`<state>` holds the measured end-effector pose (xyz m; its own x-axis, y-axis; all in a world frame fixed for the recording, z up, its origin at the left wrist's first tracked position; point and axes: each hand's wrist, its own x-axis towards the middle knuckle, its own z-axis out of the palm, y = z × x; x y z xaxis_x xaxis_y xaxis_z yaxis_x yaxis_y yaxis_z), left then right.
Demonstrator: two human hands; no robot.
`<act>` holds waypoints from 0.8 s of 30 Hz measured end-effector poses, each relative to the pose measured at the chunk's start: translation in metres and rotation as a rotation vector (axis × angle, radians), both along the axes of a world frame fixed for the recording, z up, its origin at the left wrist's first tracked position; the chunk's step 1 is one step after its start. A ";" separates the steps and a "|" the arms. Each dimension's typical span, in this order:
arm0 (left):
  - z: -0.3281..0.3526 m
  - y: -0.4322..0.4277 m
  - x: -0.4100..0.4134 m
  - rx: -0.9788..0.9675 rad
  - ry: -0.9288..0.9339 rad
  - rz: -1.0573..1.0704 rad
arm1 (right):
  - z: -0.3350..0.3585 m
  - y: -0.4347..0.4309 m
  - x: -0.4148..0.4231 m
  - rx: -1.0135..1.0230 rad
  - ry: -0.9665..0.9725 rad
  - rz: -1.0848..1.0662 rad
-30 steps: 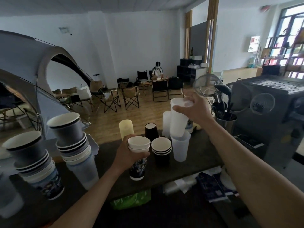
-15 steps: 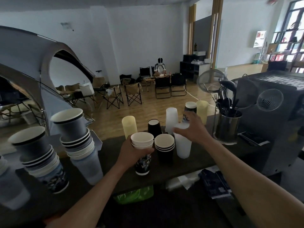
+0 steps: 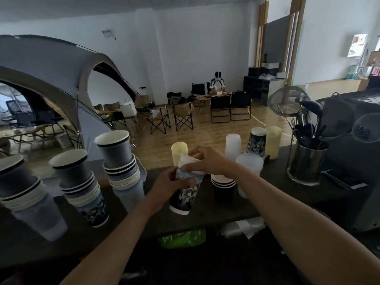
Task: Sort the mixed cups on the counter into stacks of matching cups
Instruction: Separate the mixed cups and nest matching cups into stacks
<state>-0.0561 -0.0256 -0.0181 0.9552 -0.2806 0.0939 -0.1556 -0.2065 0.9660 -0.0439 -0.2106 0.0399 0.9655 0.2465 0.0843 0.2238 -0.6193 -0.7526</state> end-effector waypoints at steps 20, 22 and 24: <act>-0.045 0.000 0.012 0.107 -0.029 0.050 | -0.034 0.026 0.018 -0.049 -0.001 -0.033; -0.047 0.004 0.007 0.116 -0.002 0.059 | -0.030 0.029 0.022 0.039 -0.006 -0.112; -0.053 0.013 0.005 0.146 0.041 0.065 | -0.024 0.033 0.029 0.081 -0.051 -0.194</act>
<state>-0.0508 -0.0126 -0.0710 0.9741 -0.2254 0.0168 -0.0979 -0.3536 0.9303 -0.0151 -0.1776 0.0157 0.9882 0.0471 0.1460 0.1453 -0.5927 -0.7922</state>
